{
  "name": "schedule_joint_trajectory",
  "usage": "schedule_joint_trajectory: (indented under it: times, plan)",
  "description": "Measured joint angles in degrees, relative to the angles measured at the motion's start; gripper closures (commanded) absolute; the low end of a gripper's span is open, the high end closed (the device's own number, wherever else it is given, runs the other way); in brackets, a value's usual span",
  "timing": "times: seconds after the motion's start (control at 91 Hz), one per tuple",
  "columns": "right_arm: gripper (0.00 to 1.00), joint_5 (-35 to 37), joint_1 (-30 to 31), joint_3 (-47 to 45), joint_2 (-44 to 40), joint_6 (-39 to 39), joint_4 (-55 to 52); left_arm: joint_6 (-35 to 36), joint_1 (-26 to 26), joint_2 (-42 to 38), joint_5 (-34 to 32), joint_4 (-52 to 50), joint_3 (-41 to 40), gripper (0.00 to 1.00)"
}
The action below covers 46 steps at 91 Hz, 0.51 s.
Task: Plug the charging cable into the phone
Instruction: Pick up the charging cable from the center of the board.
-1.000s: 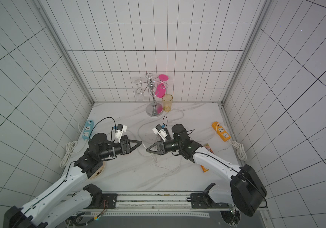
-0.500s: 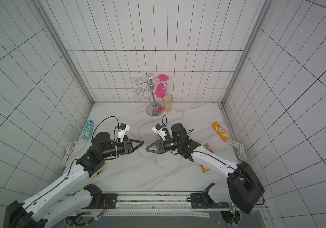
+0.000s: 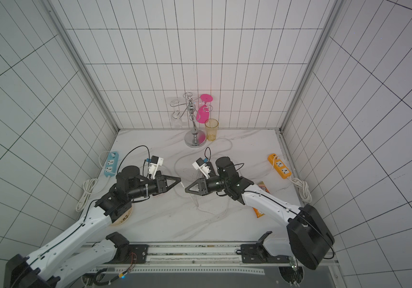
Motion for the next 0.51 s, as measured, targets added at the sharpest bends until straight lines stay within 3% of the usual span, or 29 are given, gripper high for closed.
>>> schedule_joint_trajectory:
  times: [0.143, 0.308, 0.506]
  plan:
    - [1.0, 2.4, 0.0, 0.3, -0.4, -2.6, -3.6, 0.0, -0.3, 0.9, -2.2, -2.9, 1.8, 0.56]
    - [1.0, 12.1, 0.7, 2.2, -4.7, -10.4, -13.6, -1.1, -0.4, 2.3, -7.6, -9.0, 6.7, 0.53]
    - [1.0, 26.0, 3.8, 3.0, -11.8, -20.0, -19.8, -7.5, -1.2, 5.5, -11.8, -13.7, 10.4, 0.53]
